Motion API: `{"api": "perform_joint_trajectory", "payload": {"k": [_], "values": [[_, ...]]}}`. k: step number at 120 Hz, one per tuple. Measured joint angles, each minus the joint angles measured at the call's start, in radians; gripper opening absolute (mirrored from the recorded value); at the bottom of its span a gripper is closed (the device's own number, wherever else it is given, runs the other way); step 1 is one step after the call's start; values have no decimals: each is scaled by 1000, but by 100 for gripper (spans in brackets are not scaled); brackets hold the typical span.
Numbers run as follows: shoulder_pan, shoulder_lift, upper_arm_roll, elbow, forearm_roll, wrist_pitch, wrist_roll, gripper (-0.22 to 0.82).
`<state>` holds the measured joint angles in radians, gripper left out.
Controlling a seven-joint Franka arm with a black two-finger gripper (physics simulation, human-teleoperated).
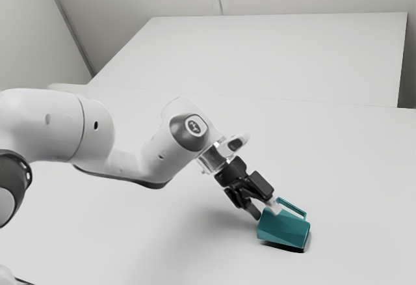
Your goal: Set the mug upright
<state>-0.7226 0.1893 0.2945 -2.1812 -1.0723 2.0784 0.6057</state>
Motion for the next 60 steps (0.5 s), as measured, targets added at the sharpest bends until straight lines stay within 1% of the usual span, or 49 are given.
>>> {"api": "perform_joint_trajectory", "payload": {"k": [20, 29, 36, 51, 60], "values": [[-12, 21, -1, 18, -21, 6, 21, 60], [-18, 25, -1, 24, -26, 10, 29, 55], [-21, 27, -3, 26, -29, 14, 34, 46], [-24, 28, -10, 36, -31, 24, 42, 19], [-26, 28, -12, 46, -30, 27, 47, 6]]}}
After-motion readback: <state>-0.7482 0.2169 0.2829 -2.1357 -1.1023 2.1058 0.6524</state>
